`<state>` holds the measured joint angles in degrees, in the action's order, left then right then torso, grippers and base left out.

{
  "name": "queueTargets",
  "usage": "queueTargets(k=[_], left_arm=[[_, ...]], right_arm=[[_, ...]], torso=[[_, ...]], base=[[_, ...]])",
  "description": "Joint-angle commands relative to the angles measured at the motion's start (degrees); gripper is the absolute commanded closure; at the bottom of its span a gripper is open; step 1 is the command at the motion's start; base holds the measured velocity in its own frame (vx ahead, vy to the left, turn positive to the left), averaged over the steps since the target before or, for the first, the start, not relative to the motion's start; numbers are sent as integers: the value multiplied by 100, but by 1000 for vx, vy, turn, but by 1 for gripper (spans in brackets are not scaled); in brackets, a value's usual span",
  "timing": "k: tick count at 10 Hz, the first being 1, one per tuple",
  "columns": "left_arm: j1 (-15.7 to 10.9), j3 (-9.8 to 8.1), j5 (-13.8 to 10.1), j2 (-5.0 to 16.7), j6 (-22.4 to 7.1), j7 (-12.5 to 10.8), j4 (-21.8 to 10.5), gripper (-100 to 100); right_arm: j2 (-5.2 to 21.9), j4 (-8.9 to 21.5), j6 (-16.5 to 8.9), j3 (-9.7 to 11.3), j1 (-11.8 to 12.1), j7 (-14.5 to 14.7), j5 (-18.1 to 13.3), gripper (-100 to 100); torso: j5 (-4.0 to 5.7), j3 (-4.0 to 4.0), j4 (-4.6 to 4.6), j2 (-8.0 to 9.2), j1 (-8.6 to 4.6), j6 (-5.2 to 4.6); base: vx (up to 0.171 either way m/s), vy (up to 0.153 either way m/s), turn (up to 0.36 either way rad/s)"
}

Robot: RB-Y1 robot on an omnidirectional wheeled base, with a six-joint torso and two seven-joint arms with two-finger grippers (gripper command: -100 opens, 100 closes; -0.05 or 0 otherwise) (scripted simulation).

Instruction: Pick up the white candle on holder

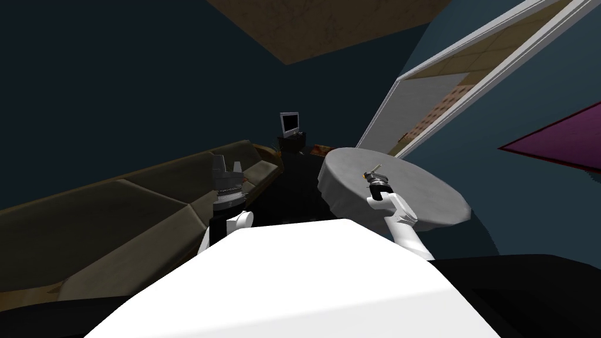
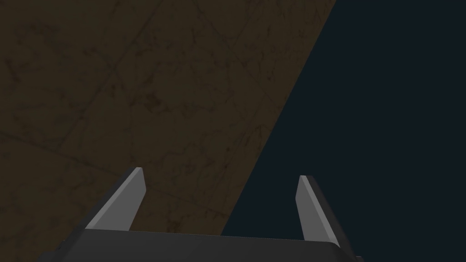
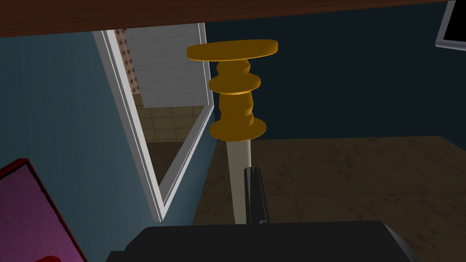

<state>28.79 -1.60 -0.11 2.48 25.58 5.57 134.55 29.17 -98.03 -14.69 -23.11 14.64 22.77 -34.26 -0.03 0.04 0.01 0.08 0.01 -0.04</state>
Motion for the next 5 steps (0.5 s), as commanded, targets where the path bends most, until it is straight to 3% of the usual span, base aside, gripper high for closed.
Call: queueTargets(k=[1, 3, 4, 5], left_arm=[[0, 0, 0, 0, 0, 0, 0, 0], [0, 0, 0, 0, 0, 0, 0, 0], [0, 0, 0, 0, 0, 0, 0, 0], [0, 0, 0, 0, 0, 0, 0, 0]], right_arm=[[0, 0, 0, 0, 0, 0, 0, 100], [0, 0, 0, 0, 0, 0, 0, 100], [0, 0, 0, 0, 0, 0, 0, 0], [-148, 36, 36, -29, -187, 258, 85, -100]], torso=[[0, 0, 0, 0, 0, 0], [0, 0, 0, 1, 0, 0], [0, 0, 0, 1, 0, 0], [0, 0, 0, 1, 0, 0]], base=[[0, 0, 0], [0, 0, 0], [0, 0, 0], [-130, 1, -171]])
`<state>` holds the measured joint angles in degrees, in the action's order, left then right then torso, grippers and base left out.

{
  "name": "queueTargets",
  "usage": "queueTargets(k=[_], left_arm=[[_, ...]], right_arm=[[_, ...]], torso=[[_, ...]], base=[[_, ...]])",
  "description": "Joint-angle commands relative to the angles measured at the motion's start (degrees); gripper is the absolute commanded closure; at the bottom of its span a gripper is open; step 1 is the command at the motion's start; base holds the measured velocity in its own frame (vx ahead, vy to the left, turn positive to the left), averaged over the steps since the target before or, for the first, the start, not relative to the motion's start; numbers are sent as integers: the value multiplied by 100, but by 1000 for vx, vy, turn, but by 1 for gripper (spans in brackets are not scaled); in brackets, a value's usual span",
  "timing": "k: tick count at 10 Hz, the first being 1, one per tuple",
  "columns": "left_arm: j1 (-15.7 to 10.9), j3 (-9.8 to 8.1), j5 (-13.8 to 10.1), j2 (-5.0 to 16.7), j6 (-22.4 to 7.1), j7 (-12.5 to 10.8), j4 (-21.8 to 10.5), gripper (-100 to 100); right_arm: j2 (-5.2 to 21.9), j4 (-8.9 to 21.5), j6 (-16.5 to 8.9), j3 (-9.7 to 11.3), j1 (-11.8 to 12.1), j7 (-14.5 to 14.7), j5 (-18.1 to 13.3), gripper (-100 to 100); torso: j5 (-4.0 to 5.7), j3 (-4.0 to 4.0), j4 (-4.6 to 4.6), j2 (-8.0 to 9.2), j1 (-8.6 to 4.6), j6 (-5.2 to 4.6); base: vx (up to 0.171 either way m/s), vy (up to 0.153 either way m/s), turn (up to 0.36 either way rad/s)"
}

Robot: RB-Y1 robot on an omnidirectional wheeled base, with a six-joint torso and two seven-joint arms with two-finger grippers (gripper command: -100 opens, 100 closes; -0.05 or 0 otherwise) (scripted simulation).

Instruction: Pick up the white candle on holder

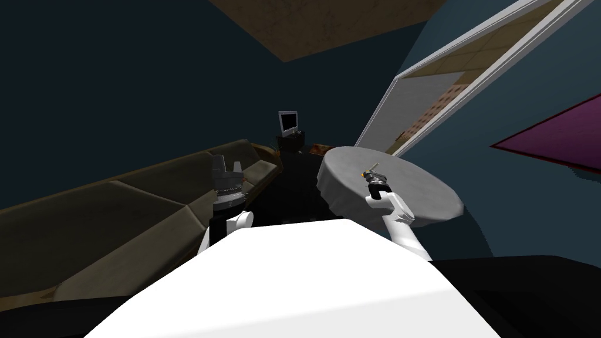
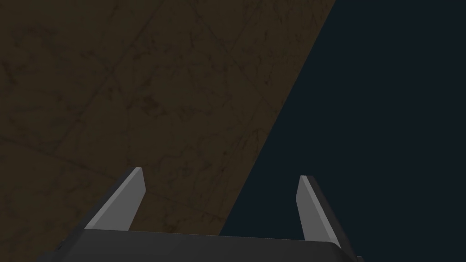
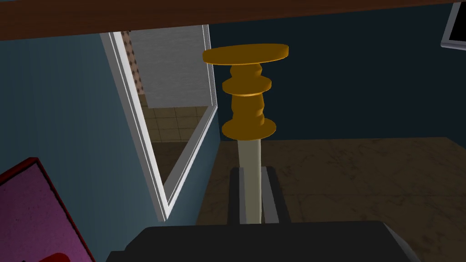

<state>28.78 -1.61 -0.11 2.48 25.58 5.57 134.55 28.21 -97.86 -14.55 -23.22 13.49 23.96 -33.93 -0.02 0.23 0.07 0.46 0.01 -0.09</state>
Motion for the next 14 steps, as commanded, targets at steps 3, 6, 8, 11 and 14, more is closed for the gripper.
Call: queueTargets(k=[3, 6, 8, 11, 14], left_arm=[[-1, 0, 0, 0, 0, 0, -1, 0], [-1, 0, 0, 0, 0, 0, -1, 0], [-1, 0, 0, 0, 0, 0, -1, 0], [0, 1, 0, 0, 0, 0, -1, 0], [-1, 1, 0, 0, 0, 0, -1, 0]], right_arm=[[-301, 88, 92, -57, -408, 575, 186, -100], [-510, 162, 159, -90, -695, 958, 297, -100], [-730, 258, 240, -129, -1018, 1328, 416, -100], [-839, 316, 286, -150, -1190, 1645, 478, -100], [-1049, 451, 386, -196, -1547, 2159, 601, -100]], torso=[[1, 23, 10, 37, -10, 2], [0, 22, 10, 35, -1, 1], [-1, 10, 5, 13, 1, 3], [-3, 8, 5, 8, 7, 2], [-1, 17, 8, 25, 1, 2]], base=[[-193, -29, -128], [-162, -12, -105], [-147, -14, -117], [-113, -3, -74], [-149, -19, -103]])
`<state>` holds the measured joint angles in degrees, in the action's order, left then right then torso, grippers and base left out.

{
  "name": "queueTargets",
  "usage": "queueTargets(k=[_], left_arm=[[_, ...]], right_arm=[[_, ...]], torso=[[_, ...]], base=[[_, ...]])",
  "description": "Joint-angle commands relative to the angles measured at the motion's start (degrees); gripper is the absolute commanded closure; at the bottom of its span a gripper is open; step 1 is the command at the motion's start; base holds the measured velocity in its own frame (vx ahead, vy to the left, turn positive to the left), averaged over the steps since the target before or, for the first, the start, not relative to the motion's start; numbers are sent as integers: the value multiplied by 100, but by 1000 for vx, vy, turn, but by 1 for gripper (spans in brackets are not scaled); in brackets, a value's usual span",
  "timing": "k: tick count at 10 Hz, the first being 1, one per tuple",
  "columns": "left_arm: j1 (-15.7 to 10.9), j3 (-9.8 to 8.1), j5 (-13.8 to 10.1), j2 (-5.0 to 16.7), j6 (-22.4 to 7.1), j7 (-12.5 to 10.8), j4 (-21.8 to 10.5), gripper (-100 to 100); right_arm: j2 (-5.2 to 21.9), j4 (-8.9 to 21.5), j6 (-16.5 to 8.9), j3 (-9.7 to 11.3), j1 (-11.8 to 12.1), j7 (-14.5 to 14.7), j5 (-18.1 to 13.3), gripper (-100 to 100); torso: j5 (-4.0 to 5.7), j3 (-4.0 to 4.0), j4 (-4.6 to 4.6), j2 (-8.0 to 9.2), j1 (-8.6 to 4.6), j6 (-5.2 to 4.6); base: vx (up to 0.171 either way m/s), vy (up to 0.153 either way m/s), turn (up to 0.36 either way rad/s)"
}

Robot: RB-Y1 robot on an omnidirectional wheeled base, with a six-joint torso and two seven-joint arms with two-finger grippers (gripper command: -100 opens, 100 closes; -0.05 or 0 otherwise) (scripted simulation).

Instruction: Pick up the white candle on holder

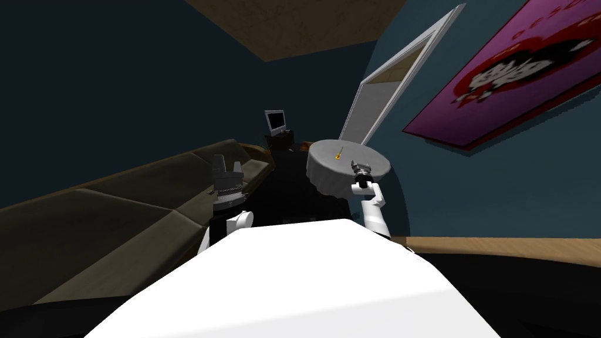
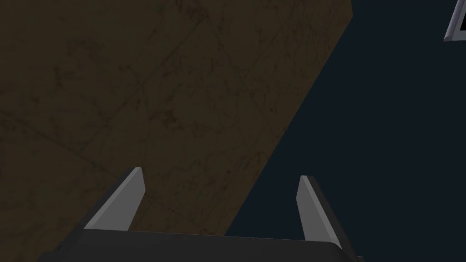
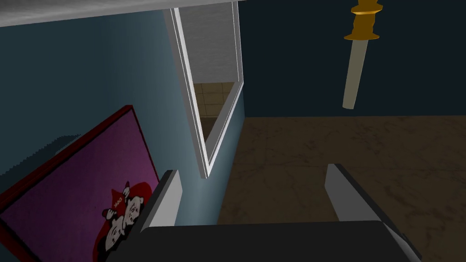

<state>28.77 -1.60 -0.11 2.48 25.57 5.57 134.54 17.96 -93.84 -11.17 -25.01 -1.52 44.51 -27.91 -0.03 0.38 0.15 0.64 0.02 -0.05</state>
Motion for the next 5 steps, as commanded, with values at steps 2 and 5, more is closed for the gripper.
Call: queueTargets(k=[2, 5], left_arm=[[0, 0, 0, 0, 0, 0, 0, 0], [1, 0, 0, 0, 0, 0, 0, 0]], right_arm=[[-126, 128, 101, -43, -230, 376, 59, -100], [-318, 313, 214, -99, -604, 854, 171, -100]], torso=[[0, -4, -2, -6, 0, -1], [-1, -14, -5, -24, 6, 1]], base=[[-105, -20, -77], [-89, -9, -78]])
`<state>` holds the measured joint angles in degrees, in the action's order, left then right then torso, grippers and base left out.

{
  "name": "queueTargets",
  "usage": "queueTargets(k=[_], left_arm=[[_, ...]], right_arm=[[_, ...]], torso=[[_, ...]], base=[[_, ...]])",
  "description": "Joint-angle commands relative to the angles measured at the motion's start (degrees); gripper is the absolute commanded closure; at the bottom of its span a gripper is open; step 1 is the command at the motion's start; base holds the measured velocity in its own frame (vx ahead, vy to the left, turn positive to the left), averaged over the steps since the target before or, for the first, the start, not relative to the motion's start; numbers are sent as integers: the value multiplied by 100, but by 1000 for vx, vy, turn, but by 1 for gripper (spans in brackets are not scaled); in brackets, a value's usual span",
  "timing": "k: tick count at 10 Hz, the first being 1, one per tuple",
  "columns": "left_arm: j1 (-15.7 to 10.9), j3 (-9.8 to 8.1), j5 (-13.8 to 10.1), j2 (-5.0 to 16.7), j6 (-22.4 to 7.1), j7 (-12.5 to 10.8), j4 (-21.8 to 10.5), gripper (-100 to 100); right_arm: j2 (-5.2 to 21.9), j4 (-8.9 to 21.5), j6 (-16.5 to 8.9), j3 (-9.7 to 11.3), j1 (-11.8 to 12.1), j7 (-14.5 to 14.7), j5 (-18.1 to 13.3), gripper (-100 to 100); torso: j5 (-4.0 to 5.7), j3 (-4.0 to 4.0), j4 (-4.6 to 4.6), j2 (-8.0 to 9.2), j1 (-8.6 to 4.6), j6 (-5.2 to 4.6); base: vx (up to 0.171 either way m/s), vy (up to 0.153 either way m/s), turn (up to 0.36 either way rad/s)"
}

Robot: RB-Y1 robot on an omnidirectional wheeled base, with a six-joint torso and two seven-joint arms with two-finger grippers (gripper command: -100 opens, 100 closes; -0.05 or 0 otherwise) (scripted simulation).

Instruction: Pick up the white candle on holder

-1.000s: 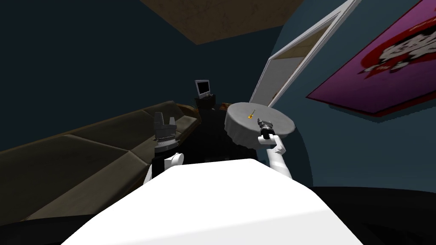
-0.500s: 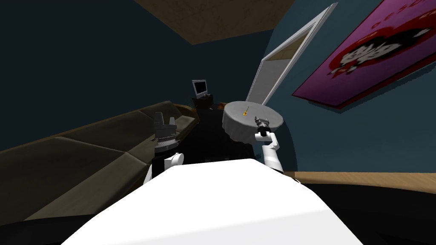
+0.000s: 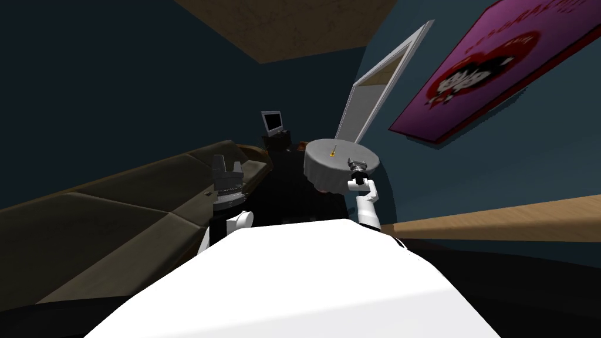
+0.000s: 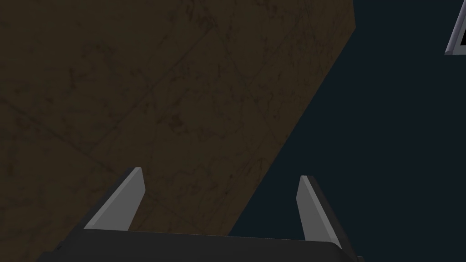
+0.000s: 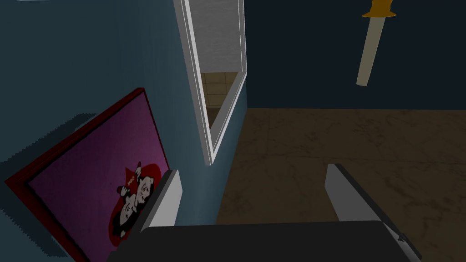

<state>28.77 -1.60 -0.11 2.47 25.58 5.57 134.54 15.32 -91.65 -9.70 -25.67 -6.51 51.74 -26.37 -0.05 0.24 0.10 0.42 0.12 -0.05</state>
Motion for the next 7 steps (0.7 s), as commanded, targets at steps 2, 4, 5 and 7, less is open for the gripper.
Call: queueTargets(k=[2, 4, 5, 7], left_arm=[[0, 0, 0, 0, 0, 0, 0, 0], [0, 0, 0, 0, 0, 0, 0, 0], [0, 0, 0, 0, 0, 0, 0, 0], [0, 0, 0, 0, 0, 0, 0, 0]], right_arm=[[-141, 199, 127, -63, -293, 418, 68, -100], [-221, 313, 189, -95, -481, 699, 115, -100], [-221, 313, 189, -95, -481, 794, 115, -100], [-294, 436, 253, -128, -667, 1088, 158, -100]], torso=[[0, -2, -1, -5, -1, 0], [1, -6, -2, -11, -4, 0], [1, -8, -3, -14, -3, 0], [1, -9, -3, -17, -3, 0]], base=[[-74, -8, -67], [-55, -13, -65], [-47, -11, -47], [-45, -11, -62]])
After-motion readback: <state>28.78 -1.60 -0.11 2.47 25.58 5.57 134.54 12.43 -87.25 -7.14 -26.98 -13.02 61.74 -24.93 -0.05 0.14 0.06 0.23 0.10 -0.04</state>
